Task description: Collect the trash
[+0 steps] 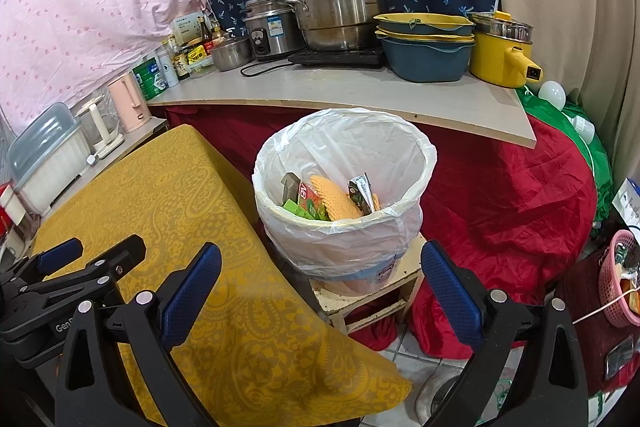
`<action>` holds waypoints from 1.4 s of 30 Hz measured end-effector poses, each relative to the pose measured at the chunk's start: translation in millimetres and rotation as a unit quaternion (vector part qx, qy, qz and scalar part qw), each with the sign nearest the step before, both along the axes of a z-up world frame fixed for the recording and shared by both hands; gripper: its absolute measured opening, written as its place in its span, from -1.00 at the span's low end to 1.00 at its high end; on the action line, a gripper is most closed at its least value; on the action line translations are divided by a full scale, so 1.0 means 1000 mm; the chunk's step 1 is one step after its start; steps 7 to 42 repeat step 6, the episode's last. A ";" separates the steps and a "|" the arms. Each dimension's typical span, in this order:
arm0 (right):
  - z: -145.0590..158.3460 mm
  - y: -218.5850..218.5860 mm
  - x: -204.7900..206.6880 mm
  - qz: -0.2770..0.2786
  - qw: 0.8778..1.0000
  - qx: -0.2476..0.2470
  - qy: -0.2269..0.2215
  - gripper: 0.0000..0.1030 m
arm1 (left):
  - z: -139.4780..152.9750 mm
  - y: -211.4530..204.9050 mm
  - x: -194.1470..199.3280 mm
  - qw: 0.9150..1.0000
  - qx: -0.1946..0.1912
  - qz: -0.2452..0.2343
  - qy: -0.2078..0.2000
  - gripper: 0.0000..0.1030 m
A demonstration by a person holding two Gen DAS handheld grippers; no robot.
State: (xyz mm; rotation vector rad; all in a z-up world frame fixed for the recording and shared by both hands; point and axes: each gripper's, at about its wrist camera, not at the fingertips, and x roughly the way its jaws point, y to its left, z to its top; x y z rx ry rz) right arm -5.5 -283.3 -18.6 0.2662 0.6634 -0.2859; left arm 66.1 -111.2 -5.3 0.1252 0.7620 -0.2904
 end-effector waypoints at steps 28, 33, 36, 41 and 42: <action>0.001 -0.002 0.001 -0.001 1.000 -0.002 0.000 0.87 | 0.001 0.002 0.000 1.000 0.001 0.005 -0.008 0.78; 0.001 -0.002 0.001 -0.001 1.000 -0.002 0.000 0.87 | 0.001 0.002 0.000 1.000 0.001 0.005 -0.008 0.78; 0.001 -0.002 0.001 -0.001 1.000 -0.002 0.000 0.87 | 0.001 0.002 0.000 1.000 0.001 0.005 -0.008 0.78; 0.001 -0.002 0.001 -0.001 1.000 -0.002 0.000 0.87 | 0.001 0.002 0.000 1.000 0.001 0.005 -0.008 0.78; 0.001 -0.002 0.001 -0.001 1.000 -0.002 0.000 0.87 | 0.001 0.002 0.000 1.000 0.001 0.005 -0.008 0.78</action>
